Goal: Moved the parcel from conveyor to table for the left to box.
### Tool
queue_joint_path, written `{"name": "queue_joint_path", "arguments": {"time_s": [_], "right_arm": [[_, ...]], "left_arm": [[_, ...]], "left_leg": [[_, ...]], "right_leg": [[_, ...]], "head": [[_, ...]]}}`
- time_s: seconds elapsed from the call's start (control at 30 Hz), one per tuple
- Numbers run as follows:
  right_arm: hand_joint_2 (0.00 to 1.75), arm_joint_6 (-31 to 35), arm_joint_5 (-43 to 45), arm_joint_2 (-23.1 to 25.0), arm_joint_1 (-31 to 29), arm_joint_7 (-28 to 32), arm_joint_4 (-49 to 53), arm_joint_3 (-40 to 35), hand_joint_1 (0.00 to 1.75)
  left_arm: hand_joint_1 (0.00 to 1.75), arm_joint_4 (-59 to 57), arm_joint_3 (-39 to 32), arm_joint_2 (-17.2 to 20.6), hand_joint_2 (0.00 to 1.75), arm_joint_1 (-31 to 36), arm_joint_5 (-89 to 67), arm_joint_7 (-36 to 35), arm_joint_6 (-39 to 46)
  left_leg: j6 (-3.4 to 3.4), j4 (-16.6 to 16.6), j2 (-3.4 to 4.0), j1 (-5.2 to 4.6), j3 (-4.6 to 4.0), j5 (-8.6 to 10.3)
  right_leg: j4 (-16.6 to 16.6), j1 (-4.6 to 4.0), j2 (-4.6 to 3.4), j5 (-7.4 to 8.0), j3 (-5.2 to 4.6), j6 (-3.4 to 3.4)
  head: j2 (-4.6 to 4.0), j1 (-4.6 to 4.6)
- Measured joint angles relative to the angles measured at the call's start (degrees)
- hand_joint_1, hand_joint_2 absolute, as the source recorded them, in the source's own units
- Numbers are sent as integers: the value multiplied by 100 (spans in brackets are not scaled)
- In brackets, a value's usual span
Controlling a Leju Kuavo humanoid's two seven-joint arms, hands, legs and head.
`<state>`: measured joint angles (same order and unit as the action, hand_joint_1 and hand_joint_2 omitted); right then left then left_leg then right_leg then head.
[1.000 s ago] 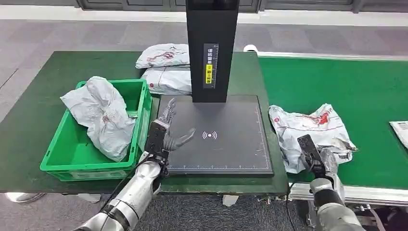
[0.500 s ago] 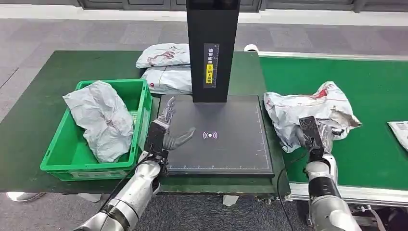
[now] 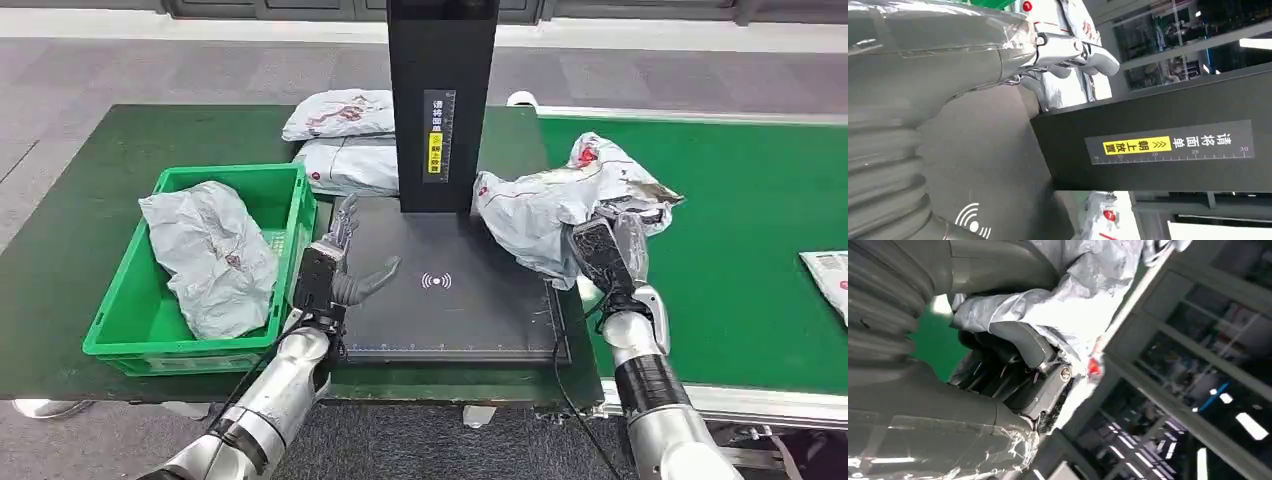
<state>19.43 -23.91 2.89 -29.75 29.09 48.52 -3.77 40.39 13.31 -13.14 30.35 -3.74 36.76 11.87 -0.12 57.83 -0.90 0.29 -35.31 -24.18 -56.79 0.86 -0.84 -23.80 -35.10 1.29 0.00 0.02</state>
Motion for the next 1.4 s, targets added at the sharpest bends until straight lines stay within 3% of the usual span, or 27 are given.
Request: {"name": "queue_joint_path", "arguments": {"time_s": [0.37,0.6,0.63,0.67,1.03,1.2,1.4], "right_arm": [[175,-847,116,397,-146,-371,586,-1888,175],[175,-2036,984,564,-165,-673,579,-3033,175],[175,-2192,1136,564,-159,-651,553,-3171,24],[175,-2311,1235,562,-133,-634,542,-3289,0],[175,-2208,1421,319,98,-566,560,-3850,0],[175,-1637,1294,253,203,-623,650,-3852,0],[175,-1115,1316,-2,1037,-339,1527,-3435,0]], "left_arm": [[0,-46,-20,-46,175,116,122,44,87],[0,-44,-24,-77,175,270,175,22,129],[0,-46,-24,-76,175,299,192,11,127],[0,-48,-22,-81,175,330,223,13,118],[0,-66,-22,-79,175,411,293,182,111],[0,-57,-20,-66,175,409,231,173,124],[0,-124,74,48,175,389,-273,11,306]], "left_leg": [[-9,0,6,2,-2,2],[-10,0,0,2,-6,2],[-10,0,1,2,-6,2],[-11,0,2,1,-6,2],[-11,0,1,-3,-7,0],[-12,0,0,-1,-6,1],[-16,0,-7,-2,-10,-6]], "right_leg": [[-16,-2,-5,-7,-14,-12],[-17,-2,1,-10,-17,-16],[-17,-2,0,-10,-18,-16],[-16,-1,-1,-10,-18,-16],[-15,1,-1,-10,-20,-15],[-16,0,0,-10,-21,-15],[-15,2,4,-15,-21,-19]], "head": [[0,-2],[0,0],[0,0],[0,0],[0,0],[0,-2],[0,0]]}}
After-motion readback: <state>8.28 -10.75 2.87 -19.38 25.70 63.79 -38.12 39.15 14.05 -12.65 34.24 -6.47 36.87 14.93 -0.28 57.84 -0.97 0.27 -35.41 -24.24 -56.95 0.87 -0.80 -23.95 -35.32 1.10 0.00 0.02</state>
